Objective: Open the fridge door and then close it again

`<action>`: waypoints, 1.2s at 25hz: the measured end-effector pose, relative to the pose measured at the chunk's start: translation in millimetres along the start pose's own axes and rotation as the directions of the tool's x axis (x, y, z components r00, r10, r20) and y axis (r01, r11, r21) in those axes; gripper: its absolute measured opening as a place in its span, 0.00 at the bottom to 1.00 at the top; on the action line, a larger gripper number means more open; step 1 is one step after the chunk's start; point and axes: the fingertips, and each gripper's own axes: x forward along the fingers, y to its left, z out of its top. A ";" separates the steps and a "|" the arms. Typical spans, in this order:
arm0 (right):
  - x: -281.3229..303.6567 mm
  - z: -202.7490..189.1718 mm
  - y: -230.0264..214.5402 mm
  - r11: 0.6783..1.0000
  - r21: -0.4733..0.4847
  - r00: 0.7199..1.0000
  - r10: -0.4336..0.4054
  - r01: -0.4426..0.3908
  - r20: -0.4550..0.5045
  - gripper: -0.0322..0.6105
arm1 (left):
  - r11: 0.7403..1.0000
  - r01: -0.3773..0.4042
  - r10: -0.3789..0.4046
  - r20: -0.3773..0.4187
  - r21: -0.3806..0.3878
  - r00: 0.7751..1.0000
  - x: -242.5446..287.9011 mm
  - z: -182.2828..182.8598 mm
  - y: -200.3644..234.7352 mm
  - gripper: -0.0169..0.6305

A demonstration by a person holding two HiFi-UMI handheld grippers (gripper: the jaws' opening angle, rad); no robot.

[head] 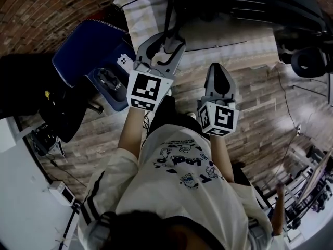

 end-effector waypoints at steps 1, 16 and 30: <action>-1.0 -0.1 -1.2 1.000 0.001 1.000 0.001 -0.001 0.001 0.11 | 1.000 -0.004 0.004 0.000 0.002 1.000 0.4 -0.1 0.0 0.34; -30.4 -3.3 -14.8 0.999 0.022 0.999 0.028 -0.028 0.026 0.11 | 0.999 -0.036 0.036 0.025 -0.004 0.999 -29.4 -10.6 -48.8 0.32; -94.2 -16.1 -29.0 0.996 0.039 0.996 0.079 -0.080 0.039 0.11 | 0.997 -0.078 0.078 0.006 -0.011 0.997 -58.3 -24.3 -110.4 0.29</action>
